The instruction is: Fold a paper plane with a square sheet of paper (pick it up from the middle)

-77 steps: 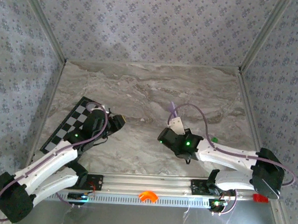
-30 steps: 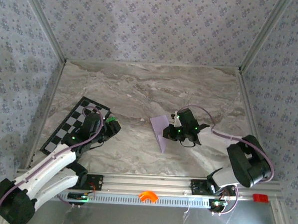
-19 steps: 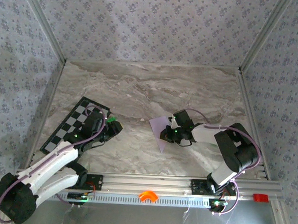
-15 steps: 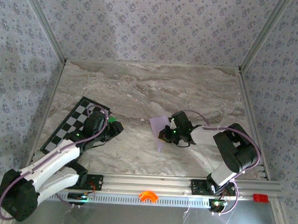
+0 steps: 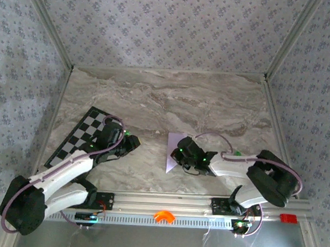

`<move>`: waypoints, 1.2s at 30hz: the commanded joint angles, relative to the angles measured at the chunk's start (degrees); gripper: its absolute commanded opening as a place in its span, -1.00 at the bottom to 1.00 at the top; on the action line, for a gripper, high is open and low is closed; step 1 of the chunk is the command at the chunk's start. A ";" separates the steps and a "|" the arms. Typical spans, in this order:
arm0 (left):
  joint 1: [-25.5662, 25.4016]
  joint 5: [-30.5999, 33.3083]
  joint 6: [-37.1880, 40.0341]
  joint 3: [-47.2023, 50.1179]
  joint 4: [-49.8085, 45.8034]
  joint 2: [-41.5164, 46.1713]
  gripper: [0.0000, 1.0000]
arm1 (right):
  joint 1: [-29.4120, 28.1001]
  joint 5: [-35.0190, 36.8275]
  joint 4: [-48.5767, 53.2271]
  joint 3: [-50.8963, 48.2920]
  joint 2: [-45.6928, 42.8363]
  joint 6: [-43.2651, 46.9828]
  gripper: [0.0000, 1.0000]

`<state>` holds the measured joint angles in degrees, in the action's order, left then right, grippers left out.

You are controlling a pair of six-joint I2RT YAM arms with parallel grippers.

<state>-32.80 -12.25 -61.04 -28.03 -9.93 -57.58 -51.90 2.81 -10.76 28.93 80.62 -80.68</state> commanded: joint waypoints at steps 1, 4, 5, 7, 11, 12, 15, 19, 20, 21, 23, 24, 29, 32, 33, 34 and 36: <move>-1.25 -1.50 0.41 -2.20 2.91 -1.46 -0.44 | 0.91 5.16 7.91 2.15 -4.88 4.43 -0.94; -2.74 -1.80 0.81 -3.01 4.71 -3.92 -0.51 | 3.70 6.68 14.64 2.61 -9.33 11.03 -0.91; -3.27 -1.99 0.96 -3.48 5.32 -4.96 -0.53 | 4.74 6.98 16.64 2.63 -10.78 12.70 -0.90; -4.67 -2.33 1.61 -5.04 6.72 -7.99 -0.58 | 7.84 5.35 19.36 2.05 -13.17 17.86 -0.84; -7.89 -3.57 2.79 -9.64 9.80 -15.90 -0.68 | 16.31 -7.38 16.45 -1.24 -13.88 25.30 -0.79; -8.66 -4.18 3.21 -11.42 10.27 -18.23 -0.71 | 18.85 -10.51 16.30 -1.67 -13.61 26.03 -0.78; -10.53 -5.86 4.87 -17.00 10.65 -25.47 -0.80 | 23.47 -16.75 16.08 -2.74 -12.89 28.04 -0.79; -11.84 -7.29 6.01 -23.70 10.51 -33.71 -0.87 | 26.94 -24.49 11.88 -4.03 -12.49 31.20 -0.75; -12.02 -7.43 6.10 -24.83 10.61 -35.25 -0.89 | 27.13 -25.20 11.41 -4.26 -12.59 31.29 -0.73; -12.17 -7.44 6.20 -25.86 10.72 -36.84 -0.90 | 27.28 -26.11 10.81 -4.57 -12.67 31.52 -0.70; -12.14 -7.98 6.08 -27.79 10.60 -39.77 -0.91 | 27.33 -27.39 9.85 -5.19 -12.90 32.16 -0.64; -12.17 -8.24 6.31 -28.67 10.28 -40.90 -0.92 | 27.45 -27.66 9.84 -5.43 -12.90 32.10 -0.63; -12.04 -7.70 6.98 -31.00 8.57 -44.55 -0.94 | 27.68 -28.88 9.08 -6.50 -13.11 31.68 -0.55; -11.88 -7.63 6.74 -31.20 8.72 -46.05 -0.96 | 27.76 -29.17 8.57 -7.20 -13.38 31.47 -0.50; -11.86 -7.57 6.65 -31.21 8.70 -46.37 -0.96 | 27.83 -29.39 8.52 -7.29 -13.38 31.46 -0.48; -11.69 -7.56 6.57 -31.12 8.85 -46.76 -0.96 | 27.86 -29.72 8.41 -7.32 -13.43 31.47 -0.44; -11.52 -7.44 6.37 -30.82 9.13 -47.17 -0.96 | 27.92 -29.84 8.39 -7.46 -13.38 31.29 -0.38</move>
<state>-44.66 -18.90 -55.48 -57.60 -0.21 -103.66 -24.38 -25.43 -1.54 21.93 67.96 -50.11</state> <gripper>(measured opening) 0.053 0.298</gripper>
